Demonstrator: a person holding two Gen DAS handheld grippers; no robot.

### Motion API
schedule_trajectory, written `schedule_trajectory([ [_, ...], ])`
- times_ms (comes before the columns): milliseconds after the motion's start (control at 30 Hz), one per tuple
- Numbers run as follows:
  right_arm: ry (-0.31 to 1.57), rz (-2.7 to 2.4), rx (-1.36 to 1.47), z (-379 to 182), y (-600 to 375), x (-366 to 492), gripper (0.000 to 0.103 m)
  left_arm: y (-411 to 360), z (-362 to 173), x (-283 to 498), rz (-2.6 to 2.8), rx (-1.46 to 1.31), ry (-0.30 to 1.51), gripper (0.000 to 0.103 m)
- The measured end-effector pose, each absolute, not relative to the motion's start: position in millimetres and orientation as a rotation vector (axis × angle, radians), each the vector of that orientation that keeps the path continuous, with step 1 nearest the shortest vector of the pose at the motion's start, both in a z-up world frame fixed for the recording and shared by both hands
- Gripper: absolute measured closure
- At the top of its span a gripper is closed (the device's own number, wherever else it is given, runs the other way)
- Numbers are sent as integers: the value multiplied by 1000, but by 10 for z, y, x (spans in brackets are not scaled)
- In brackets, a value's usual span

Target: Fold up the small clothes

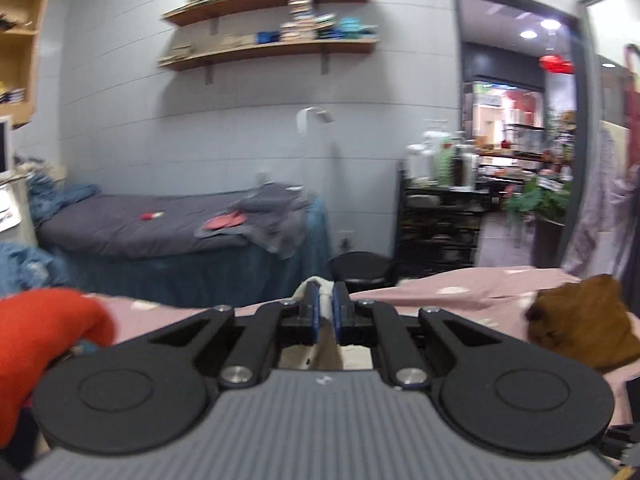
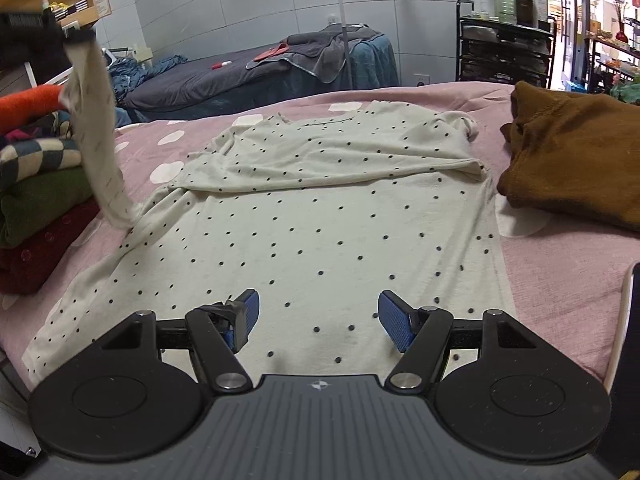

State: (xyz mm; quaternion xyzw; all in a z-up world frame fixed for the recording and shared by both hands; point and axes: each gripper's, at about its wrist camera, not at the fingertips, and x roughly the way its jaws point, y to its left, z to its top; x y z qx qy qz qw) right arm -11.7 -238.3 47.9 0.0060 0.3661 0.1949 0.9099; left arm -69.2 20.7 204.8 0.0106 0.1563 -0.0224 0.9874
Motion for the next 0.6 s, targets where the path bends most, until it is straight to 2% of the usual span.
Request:
schedule_trajectory([
  [100,741,362,30,514,-2514,-87,0,-137,1857,-654,-150,-45,367,95],
  [133,737,345,32,525,-2558,-78,0,-267,1731,-628,-187,-61,402,91],
  [200,735,308,33,549,-2659,-52,0,-537,1403,-564,-256,-73,516,69],
  [233,737,290,35,553,-2710,-35,0,-664,1229,-546,-278,-53,581,52],
  [267,739,276,40,557,-2755,-20,0,-764,1037,-538,-292,-30,649,47],
  [400,754,256,100,562,-2914,39,0,-784,498,-627,-241,42,795,46],
  [467,758,277,123,561,-2926,63,0,-600,411,-676,-192,40,819,38],
  [600,786,355,180,526,-2812,177,0,-179,358,-652,-88,-19,833,35],
])
